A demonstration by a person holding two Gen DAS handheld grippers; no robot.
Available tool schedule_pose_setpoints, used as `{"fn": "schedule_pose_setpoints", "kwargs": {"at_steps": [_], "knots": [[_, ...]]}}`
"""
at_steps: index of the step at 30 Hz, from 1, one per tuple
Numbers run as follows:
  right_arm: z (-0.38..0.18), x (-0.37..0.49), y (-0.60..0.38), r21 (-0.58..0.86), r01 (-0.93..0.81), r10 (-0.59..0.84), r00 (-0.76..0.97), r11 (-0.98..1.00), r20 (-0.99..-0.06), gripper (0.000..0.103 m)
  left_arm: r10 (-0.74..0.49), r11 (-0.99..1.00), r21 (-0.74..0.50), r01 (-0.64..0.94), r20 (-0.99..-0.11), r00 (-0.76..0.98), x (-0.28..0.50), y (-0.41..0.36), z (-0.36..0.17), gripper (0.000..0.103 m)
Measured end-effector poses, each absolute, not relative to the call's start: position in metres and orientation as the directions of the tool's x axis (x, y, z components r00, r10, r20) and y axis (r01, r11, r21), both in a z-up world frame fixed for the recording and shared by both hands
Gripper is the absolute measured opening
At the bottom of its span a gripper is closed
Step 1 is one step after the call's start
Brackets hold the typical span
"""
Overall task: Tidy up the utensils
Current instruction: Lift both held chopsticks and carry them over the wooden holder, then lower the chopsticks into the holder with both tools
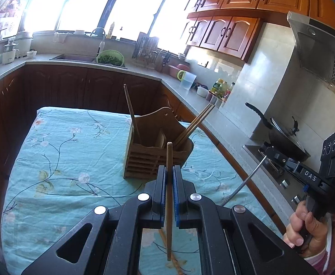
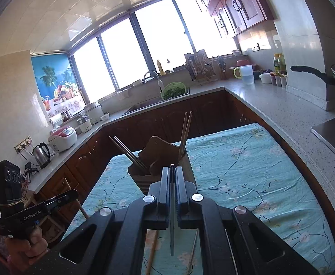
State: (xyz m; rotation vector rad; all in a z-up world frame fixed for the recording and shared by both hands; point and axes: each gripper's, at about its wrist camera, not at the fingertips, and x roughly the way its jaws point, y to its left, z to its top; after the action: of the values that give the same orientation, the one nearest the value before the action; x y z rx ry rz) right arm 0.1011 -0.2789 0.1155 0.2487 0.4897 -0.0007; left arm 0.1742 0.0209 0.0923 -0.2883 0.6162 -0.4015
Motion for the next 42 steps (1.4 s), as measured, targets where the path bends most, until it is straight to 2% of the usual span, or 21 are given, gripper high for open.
{"fn": "schedule_pose_setpoints", "kwargs": {"at_steps": [11, 26, 33, 42], "knots": [[0.126, 0.111, -0.282, 0.236, 0.064, 0.046, 0.9, 0.97, -0.433, 0.004, -0.424, 0.888, -0.38, 0.259, -0.46, 0.78, 0.186, 0.028, 0.102, 0.003], [0.18, 0.178, -0.293, 0.236, 0.067, 0.006, 0.955, 0.97, -0.296, 0.004, -0.318, 0.914, -0.341, 0.218, -0.274, 0.908, 0.246, 0.036, 0.15, 0.003], [0.172, 0.216, -0.294, 0.212, 0.095, -0.03, 0.956, 0.973, -0.293, 0.004, -0.269, 0.924, -0.343, 0.169, -0.267, 0.926, 0.289, 0.022, 0.127, 0.003], [0.116, 0.236, -0.289, 0.191, 0.112, -0.039, 0.935, 0.975, -0.353, 0.004, -0.207, 0.928, -0.361, 0.096, -0.282, 0.937, 0.309, -0.004, 0.063, 0.003]]}}
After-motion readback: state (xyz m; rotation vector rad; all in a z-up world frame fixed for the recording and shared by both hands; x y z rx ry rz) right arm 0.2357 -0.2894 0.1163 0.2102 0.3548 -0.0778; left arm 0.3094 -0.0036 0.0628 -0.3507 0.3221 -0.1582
